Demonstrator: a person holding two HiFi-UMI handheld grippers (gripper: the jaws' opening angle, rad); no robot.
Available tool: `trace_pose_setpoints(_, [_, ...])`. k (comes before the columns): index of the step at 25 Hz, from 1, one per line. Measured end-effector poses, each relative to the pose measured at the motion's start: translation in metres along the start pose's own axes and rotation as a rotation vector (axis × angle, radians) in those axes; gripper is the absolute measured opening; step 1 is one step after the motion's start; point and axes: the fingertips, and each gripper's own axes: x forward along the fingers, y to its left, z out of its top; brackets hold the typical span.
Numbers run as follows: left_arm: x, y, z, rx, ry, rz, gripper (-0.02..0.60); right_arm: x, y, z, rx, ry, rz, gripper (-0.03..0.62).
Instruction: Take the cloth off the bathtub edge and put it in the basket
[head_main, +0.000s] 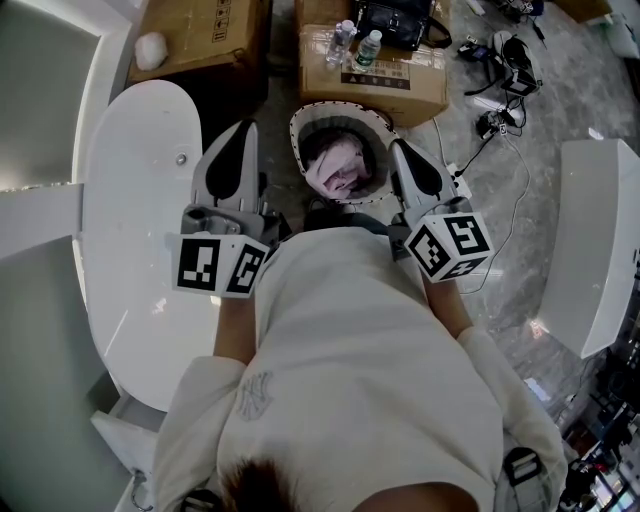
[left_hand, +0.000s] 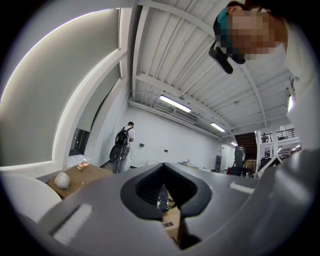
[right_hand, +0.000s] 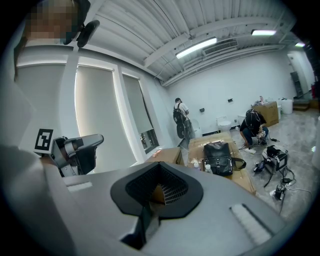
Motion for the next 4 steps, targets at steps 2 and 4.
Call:
trace_pose_setpoints(2, [-0.0019, -0.0001, -0.0008, -0.001, 0.001, 0.001, 0.049, -0.0013, 0.0003, -0.0013, 0.001, 0.001, -0.001, -0.003])
trace_pose_setpoints(4, [-0.0047, 0.0001, -0.0020, -0.002, 0.002, 0.002, 0.049, -0.0028, 0.0011, -0.0032, 0.001, 0.001, -0.002, -0.003])
